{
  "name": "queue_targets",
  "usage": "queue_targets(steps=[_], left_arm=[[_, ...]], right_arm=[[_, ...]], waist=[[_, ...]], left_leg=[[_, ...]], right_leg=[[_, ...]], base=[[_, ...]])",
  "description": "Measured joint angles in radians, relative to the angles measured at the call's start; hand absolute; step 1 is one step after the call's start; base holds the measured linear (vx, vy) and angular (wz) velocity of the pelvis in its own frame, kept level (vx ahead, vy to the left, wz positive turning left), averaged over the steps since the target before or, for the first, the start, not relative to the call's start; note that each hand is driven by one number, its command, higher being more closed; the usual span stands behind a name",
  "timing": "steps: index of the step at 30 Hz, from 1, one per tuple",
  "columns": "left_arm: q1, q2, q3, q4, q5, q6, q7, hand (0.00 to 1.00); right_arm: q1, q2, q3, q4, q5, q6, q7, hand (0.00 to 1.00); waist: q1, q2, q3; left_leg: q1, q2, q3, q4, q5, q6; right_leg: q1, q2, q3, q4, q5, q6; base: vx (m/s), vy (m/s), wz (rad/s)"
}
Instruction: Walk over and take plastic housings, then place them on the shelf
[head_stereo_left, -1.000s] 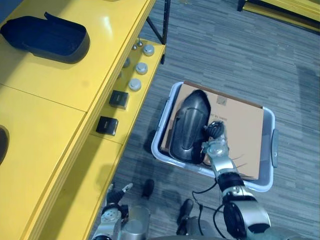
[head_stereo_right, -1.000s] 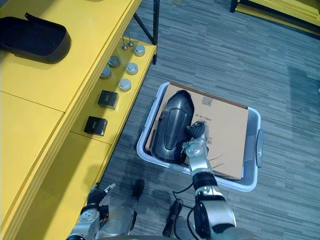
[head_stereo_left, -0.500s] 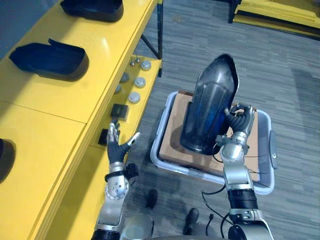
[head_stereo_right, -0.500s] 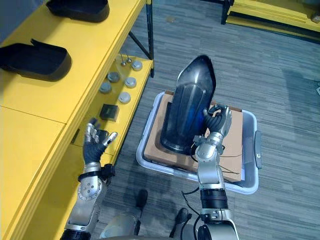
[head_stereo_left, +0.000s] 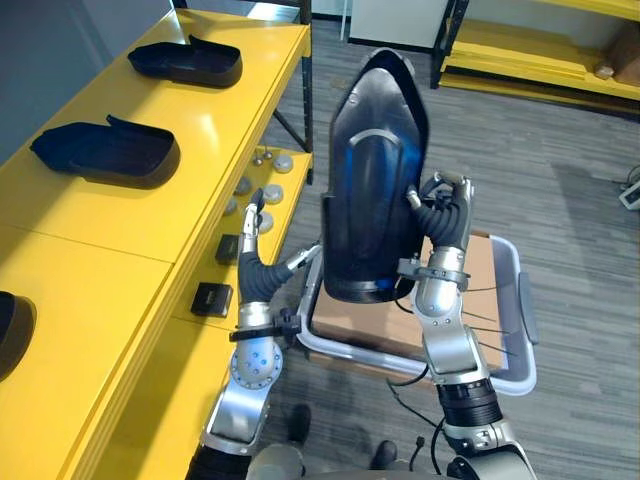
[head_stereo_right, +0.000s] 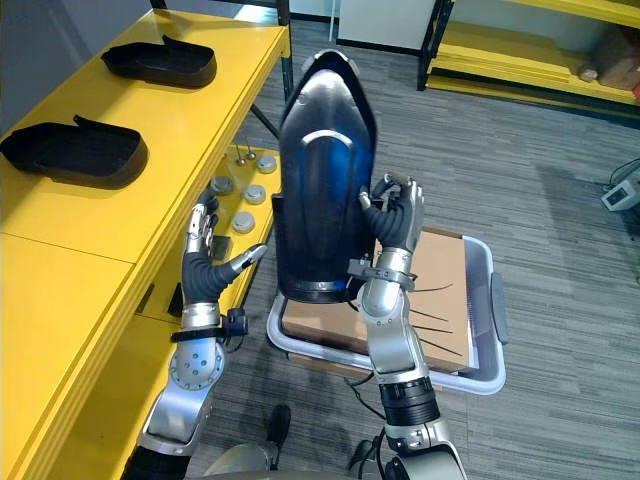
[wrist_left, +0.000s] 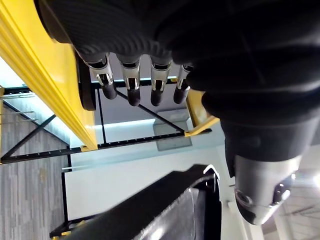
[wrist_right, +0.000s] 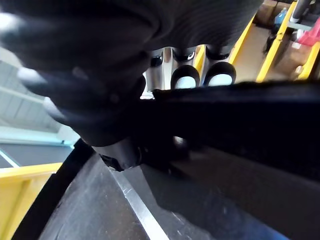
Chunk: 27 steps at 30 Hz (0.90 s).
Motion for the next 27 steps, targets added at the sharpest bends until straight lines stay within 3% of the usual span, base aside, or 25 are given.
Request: queue_targets(steps=[8, 9, 14, 15, 27], left_arm=[[-0.019, -0.001, -0.018, 0.028, 0.013, 0.045, 0.007, 0.00], [-0.019, -0.001, -0.018, 0.033, 0.007, 0.046, 0.007, 1.00], [-0.019, -0.001, -0.020, 0.053, -0.026, 0.052, 0.022, 1.00], [-0.019, -0.001, -0.020, 0.055, -0.044, 0.052, 0.023, 1.00], [0.010, 0.005, 0.025, 0.091, -0.111, 0.058, 0.023, 1.00]], right_arm=[[-0.007, 0.008, 0.076, -0.063, 0.072, -0.024, 0.001, 1.00], [-0.007, 0.008, 0.077, -0.063, 0.082, -0.025, 0.002, 1.00], [-0.006, 0.008, 0.088, -0.063, 0.113, -0.039, 0.015, 1.00], [-0.006, 0.007, 0.094, -0.063, 0.120, -0.048, 0.015, 0.00], [0.037, -0.021, 0.153, -0.095, 0.304, -0.157, 0.085, 0.00]], waist=[[-0.025, -0.005, -0.032], [-0.025, -0.005, -0.032], [-0.024, -0.006, -0.032], [-0.025, -0.006, -0.033], [-0.026, -0.011, -0.064]], left_leg=[[0.020, 0.006, 0.031, -0.019, 0.000, 0.000], [0.020, 0.008, 0.034, -0.019, 0.000, 0.000], [0.023, 0.010, 0.039, -0.019, 0.000, 0.000], [0.023, 0.010, 0.040, -0.019, 0.000, 0.000], [0.027, 0.011, 0.050, -0.020, 0.000, 0.000]], right_leg=[[-0.002, 0.002, 0.029, -0.002, 0.003, 0.000], [-0.003, 0.003, 0.030, -0.002, 0.003, 0.000], [-0.003, 0.005, 0.037, -0.002, 0.004, -0.001], [-0.003, 0.005, 0.040, -0.003, 0.004, -0.001], [-0.005, 0.004, 0.051, -0.002, 0.006, -0.001]], base=[[-0.01, 0.006, -0.11], [-0.01, -0.002, -0.05], [-0.01, -0.002, -0.02], [-0.01, 0.000, -0.05], [0.00, 0.000, -0.02]])
